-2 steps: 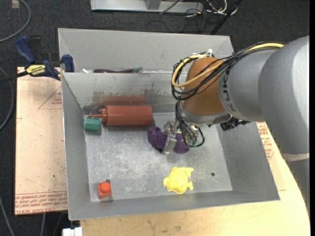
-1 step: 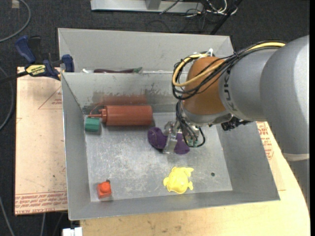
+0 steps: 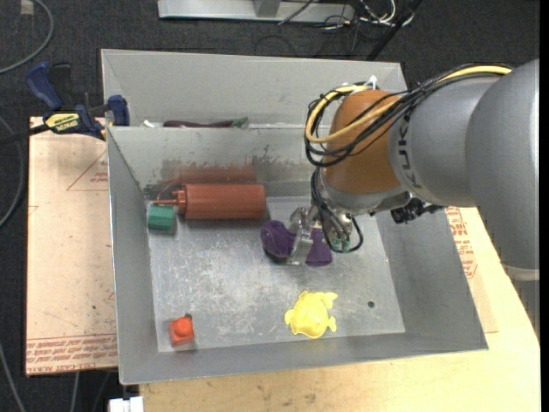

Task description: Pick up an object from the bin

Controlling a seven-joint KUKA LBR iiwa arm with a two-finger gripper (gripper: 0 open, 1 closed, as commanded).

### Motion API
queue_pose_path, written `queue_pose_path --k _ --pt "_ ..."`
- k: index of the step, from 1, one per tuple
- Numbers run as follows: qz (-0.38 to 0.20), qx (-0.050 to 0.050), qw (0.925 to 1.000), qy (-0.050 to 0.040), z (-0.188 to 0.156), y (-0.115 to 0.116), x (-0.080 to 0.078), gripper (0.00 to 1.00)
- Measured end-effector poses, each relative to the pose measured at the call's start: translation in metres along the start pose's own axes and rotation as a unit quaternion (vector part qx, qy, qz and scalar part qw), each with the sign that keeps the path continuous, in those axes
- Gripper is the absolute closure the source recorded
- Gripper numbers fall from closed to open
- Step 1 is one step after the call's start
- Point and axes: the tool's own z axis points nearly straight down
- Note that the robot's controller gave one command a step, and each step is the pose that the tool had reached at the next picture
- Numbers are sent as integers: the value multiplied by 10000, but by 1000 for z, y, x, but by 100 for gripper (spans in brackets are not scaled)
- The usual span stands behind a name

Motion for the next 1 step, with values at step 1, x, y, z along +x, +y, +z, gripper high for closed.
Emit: queue_pose_path --k 1 --pt "-1 -9 10000 -41 -20 1 -2 100"
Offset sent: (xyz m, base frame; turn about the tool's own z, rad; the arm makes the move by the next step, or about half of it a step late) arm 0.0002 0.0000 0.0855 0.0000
